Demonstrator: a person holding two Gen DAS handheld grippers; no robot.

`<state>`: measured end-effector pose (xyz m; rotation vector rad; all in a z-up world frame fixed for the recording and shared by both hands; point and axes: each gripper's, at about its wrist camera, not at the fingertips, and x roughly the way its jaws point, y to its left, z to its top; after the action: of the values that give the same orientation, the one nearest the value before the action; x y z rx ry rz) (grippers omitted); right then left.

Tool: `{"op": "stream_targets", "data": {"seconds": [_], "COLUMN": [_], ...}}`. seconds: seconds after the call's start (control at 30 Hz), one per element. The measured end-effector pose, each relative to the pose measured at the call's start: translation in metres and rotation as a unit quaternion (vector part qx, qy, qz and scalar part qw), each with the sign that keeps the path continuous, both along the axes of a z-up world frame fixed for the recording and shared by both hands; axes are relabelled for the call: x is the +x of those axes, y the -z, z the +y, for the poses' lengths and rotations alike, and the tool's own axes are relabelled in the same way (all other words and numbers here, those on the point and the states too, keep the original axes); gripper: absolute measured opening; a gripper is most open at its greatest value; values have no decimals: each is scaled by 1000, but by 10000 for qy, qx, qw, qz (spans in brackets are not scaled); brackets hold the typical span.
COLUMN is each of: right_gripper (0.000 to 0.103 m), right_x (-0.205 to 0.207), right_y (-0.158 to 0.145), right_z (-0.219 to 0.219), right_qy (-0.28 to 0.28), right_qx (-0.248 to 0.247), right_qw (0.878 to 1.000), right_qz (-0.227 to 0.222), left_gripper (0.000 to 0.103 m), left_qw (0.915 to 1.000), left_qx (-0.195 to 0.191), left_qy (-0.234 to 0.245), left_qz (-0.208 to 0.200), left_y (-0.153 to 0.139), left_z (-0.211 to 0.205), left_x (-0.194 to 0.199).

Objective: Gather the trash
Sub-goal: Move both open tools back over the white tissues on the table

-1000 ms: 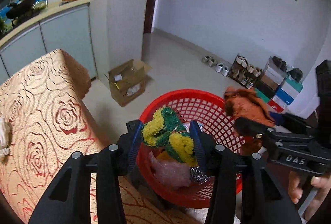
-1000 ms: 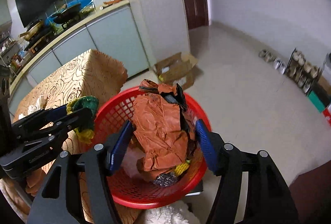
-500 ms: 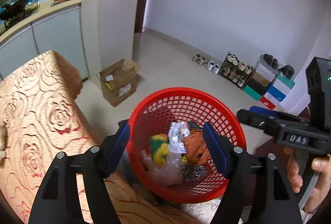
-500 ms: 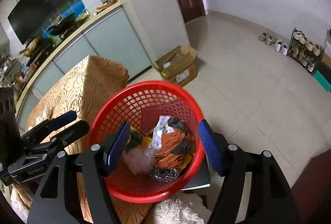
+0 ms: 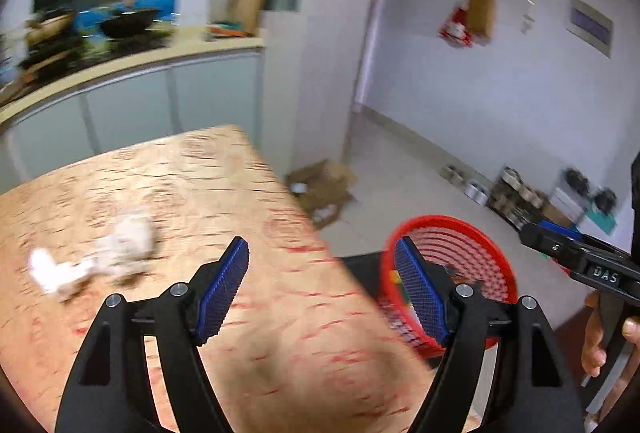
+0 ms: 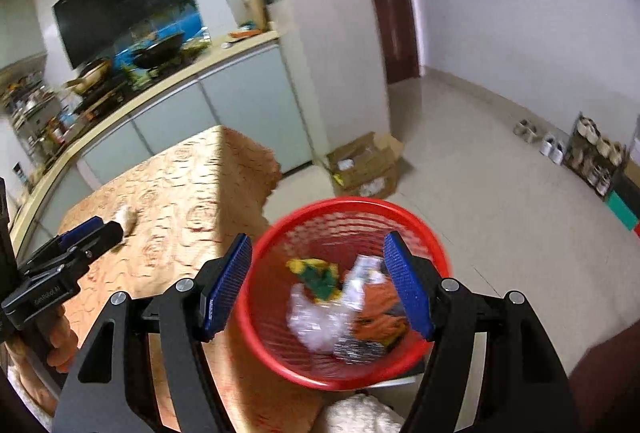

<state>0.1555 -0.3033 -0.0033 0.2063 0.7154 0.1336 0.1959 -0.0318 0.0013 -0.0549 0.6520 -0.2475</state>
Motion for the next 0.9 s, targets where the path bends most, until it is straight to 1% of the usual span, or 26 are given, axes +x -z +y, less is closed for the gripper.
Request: {"op": "stream_targets", "data": {"seconds": [0.13, 0.23, 0.3, 0.33, 0.4, 0.47, 0.53, 0.6, 0.8, 0.9], "right_gripper": [68, 71, 73, 73, 73, 73, 73, 73, 73, 73], "right_x": [2, 2, 3, 5, 8, 12, 20, 27, 59, 71], "right_y": [-7, -10, -11, -11, -11, -9, -5, -2, 12, 18], "right_z": [39, 71, 94, 107, 129, 148, 169, 185, 235, 250], "right_qy": [-360, -647, -833, -948, -1137, -1275, -1416, -1525, -1814, -1862], "right_qx": [-21, -39, -67, -79, -119, -147, -142, -137, -287, -310], "right_qw": [9993, 9978, 9964, 9953, 9933, 9917, 9898, 9882, 9827, 9816], "right_qz": [-83, -134, -156, -155, -150, -116, -42, 25, 227, 296], "left_gripper": [77, 77, 77, 77, 77, 77, 77, 77, 77, 77], "left_qw": [9976, 9922, 9864, 9818, 9744, 9659, 9604, 9581, 9572, 9574], "left_qx": [54, 69, 77, 70, 56, -58, -212, -303, -412, -486], "left_qy": [-682, -1241, -1642, -1896, -2235, -2556, -2721, -2770, -2691, -2629], "left_qz": [-84, -45, 23, 89, 227, 406, 563, 664, 984, 1088], "left_y": [-6, -6, -5, -3, 2, 9, 17, 24, 47, 57], "left_z": [51, 95, 126, 145, 171, 197, 215, 226, 237, 239], "left_x": [-14, -22, -25, -26, -29, -26, -21, -15, 15, 27]}}
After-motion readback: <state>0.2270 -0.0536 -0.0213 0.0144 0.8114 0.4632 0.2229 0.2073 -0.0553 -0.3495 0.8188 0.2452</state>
